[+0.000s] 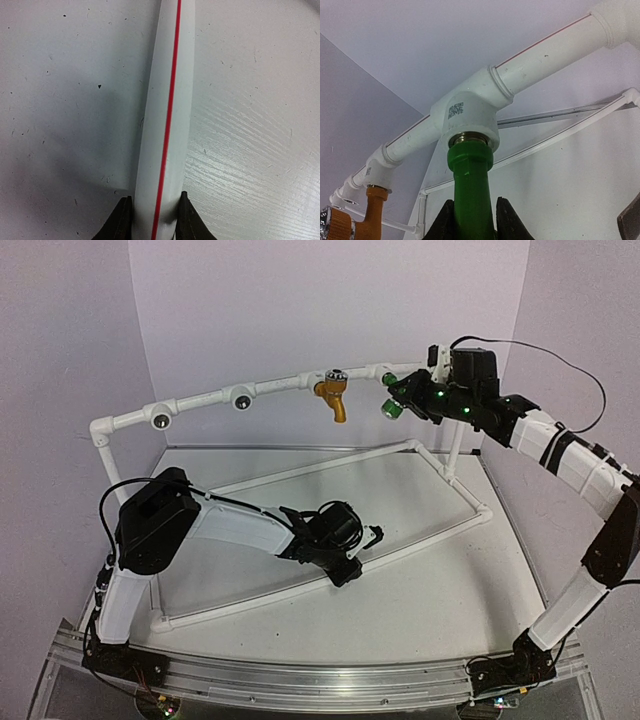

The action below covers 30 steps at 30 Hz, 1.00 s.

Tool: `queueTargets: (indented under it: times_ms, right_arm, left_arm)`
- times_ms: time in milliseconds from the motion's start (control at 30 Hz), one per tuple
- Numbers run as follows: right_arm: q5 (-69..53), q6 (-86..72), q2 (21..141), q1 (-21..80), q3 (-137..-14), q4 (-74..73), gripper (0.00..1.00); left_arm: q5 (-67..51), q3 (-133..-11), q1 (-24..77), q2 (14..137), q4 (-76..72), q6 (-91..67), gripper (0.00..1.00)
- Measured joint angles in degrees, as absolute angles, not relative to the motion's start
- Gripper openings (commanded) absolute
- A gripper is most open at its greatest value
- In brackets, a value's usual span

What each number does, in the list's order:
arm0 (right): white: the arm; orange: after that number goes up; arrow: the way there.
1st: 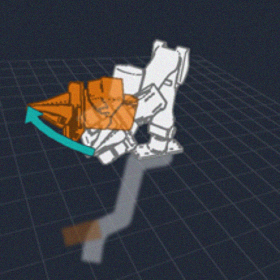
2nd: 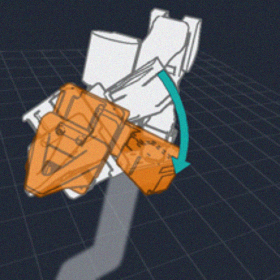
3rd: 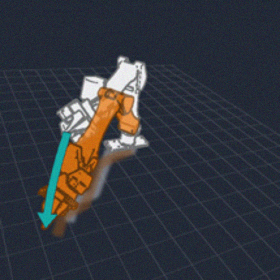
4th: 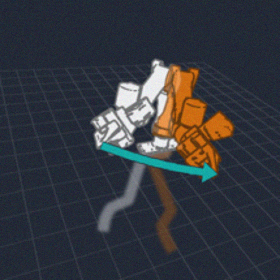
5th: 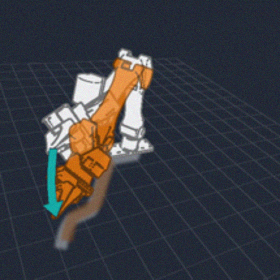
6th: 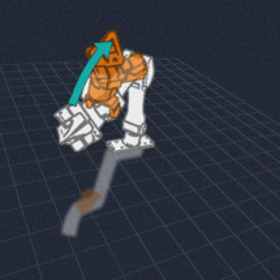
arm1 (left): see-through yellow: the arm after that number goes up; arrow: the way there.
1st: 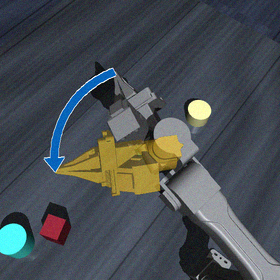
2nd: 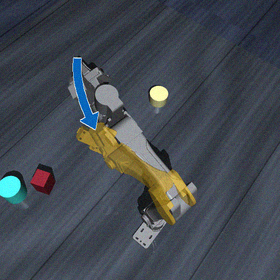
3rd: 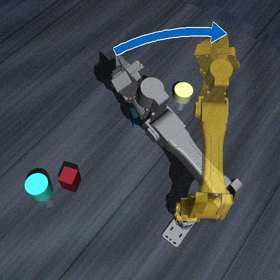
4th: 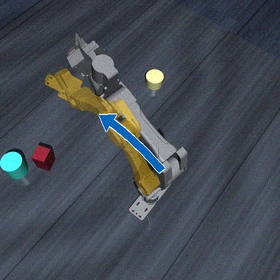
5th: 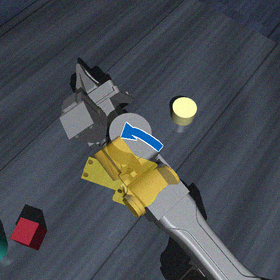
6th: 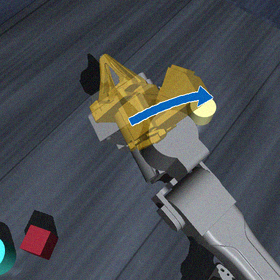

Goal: Install the water faucets

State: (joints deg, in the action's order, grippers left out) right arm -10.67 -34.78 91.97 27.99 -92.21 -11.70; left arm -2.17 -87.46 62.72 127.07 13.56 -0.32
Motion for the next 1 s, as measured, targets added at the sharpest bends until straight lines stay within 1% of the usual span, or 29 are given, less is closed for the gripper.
queueTargets:
  times_ms: [1000]
  right_arm:
    - [-15.32,-63.33,89.69,26.93,-81.01,6.87,0.0]
  left_arm:
    - [-1.67,-88.52,62.96,127.56,14.85,-0.3,0.0]
